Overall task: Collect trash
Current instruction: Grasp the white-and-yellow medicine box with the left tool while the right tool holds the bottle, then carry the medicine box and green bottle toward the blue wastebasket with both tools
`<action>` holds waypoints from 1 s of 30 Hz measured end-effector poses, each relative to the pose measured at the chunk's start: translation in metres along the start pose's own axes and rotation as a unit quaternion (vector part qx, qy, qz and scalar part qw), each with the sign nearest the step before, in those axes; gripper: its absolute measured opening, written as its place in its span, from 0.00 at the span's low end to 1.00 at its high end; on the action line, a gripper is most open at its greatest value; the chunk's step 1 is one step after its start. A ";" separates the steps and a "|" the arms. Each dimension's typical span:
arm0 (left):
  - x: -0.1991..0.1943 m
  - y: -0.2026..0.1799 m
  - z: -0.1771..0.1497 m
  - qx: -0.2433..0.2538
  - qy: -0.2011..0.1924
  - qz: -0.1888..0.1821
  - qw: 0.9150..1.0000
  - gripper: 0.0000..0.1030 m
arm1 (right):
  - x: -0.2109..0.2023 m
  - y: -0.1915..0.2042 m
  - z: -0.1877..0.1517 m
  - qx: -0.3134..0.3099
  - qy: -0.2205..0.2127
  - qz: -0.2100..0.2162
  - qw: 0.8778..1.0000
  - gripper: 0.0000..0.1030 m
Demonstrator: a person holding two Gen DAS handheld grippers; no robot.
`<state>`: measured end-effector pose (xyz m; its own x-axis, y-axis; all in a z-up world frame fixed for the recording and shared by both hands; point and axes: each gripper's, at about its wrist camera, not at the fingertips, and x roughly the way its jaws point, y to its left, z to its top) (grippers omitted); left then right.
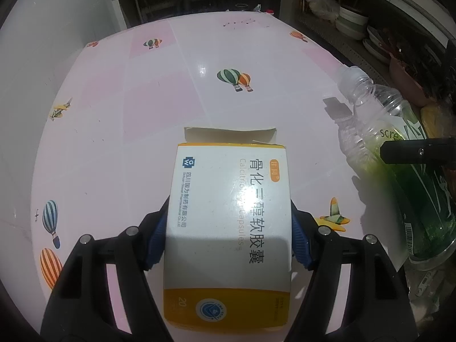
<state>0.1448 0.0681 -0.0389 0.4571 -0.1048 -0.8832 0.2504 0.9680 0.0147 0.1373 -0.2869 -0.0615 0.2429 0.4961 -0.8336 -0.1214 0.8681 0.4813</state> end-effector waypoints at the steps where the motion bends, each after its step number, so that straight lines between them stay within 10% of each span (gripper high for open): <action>1: -0.001 0.000 0.001 0.000 -0.001 0.000 1.000 0.66 | -0.001 0.000 0.000 0.000 -0.001 0.001 1.000 0.63; 17: -0.023 -0.040 0.036 0.025 -0.034 -0.058 0.997 0.66 | -0.059 -0.048 -0.022 0.056 -0.078 0.029 0.995 0.63; 30: -0.021 -0.181 0.119 0.110 -0.042 -0.204 0.972 0.66 | -0.149 -0.187 -0.076 0.214 -0.176 -0.094 0.956 0.63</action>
<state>0.1910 -0.1320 0.0327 0.3476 -0.4964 -0.7955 0.5978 0.7709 -0.2198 0.0502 -0.5218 -0.0480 0.5391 0.2315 -0.8098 0.3428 0.8179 0.4620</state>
